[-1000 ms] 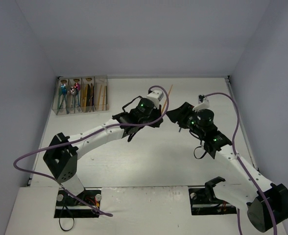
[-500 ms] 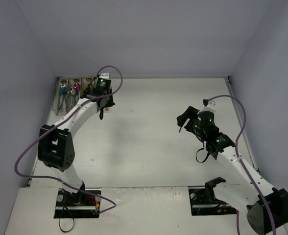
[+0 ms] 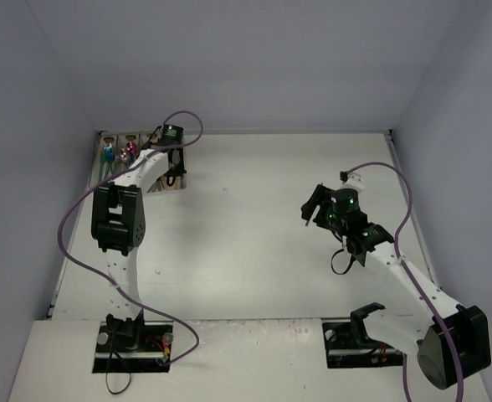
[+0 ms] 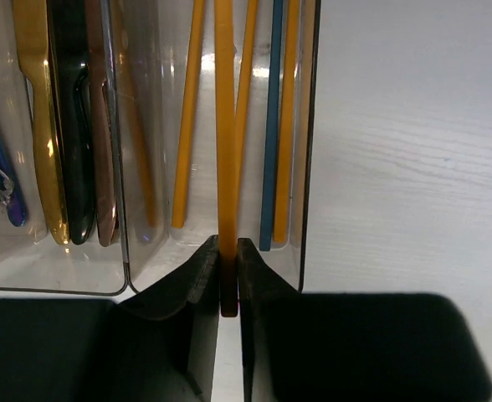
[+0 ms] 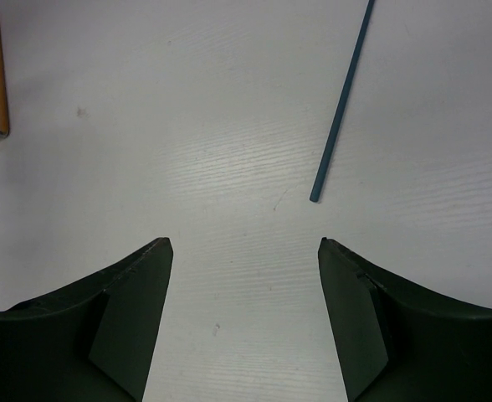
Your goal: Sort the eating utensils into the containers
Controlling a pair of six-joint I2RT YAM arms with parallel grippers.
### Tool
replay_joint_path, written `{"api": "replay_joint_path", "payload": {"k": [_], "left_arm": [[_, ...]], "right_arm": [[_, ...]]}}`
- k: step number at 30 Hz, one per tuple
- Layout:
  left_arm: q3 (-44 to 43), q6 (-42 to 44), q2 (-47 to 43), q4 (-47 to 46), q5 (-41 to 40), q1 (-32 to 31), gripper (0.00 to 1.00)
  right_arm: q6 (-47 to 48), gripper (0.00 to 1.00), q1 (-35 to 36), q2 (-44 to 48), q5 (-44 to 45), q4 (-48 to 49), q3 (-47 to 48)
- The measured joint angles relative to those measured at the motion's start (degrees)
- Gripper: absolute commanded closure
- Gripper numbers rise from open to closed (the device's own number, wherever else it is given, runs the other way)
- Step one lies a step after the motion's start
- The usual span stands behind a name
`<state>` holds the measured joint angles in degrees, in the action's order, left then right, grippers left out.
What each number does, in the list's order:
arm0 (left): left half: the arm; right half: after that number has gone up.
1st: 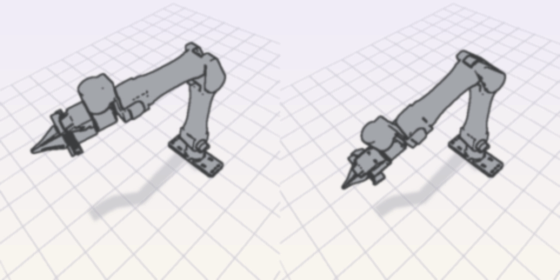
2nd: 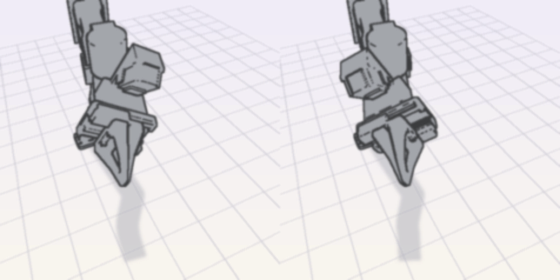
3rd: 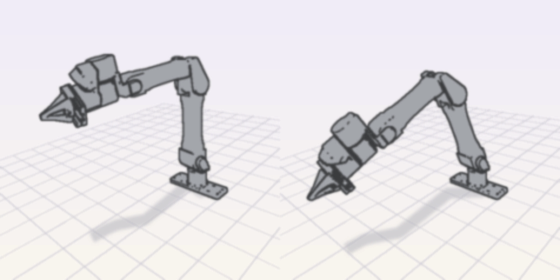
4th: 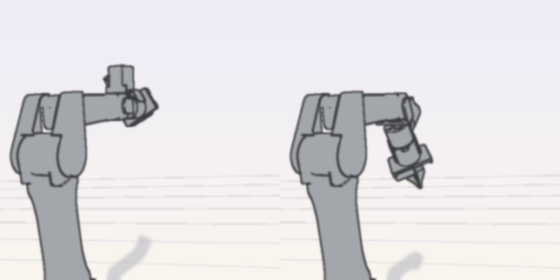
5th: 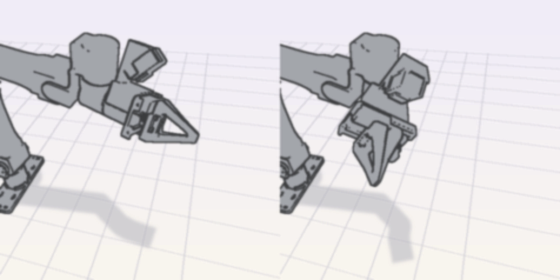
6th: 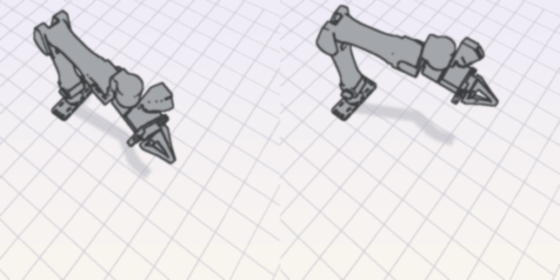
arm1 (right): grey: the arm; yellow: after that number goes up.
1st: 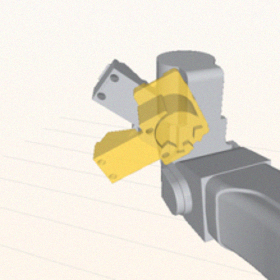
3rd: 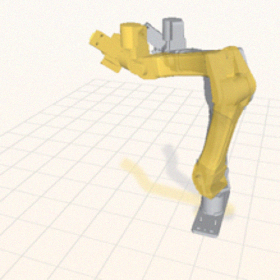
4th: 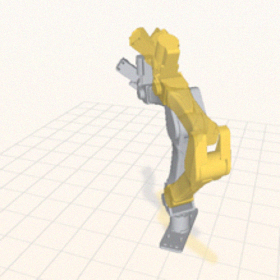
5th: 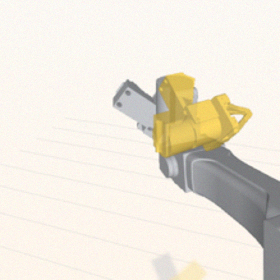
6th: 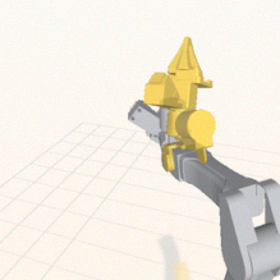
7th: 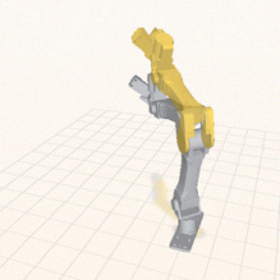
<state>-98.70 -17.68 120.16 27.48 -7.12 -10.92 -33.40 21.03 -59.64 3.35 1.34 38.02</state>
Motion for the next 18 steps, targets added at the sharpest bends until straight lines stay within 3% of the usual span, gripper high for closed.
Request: {"api": "replay_joint_path", "payload": {"k": [7, 14, 18], "left_arm": [[-0.32, 0.88, 0.28, 1.01, -0.48, 0.06, 0.67], [-0.32, 1.15, 0.06, 1.12, -0.33, 0.07, 0.63], [-0.20, 1.04, -2.09, 1.48, 0.17, -0.16, 0.48]], "right_arm": [[0.41, 0.31, -0.06, -4.62, 1.94, -0.34, 0.00], [0.74, 0.32, -0.06, -10.92, 4.39, -0.44, 0.07], [0.72, 0.36, -0.06, -14.99, 6.53, -0.85, 0.52]]}}
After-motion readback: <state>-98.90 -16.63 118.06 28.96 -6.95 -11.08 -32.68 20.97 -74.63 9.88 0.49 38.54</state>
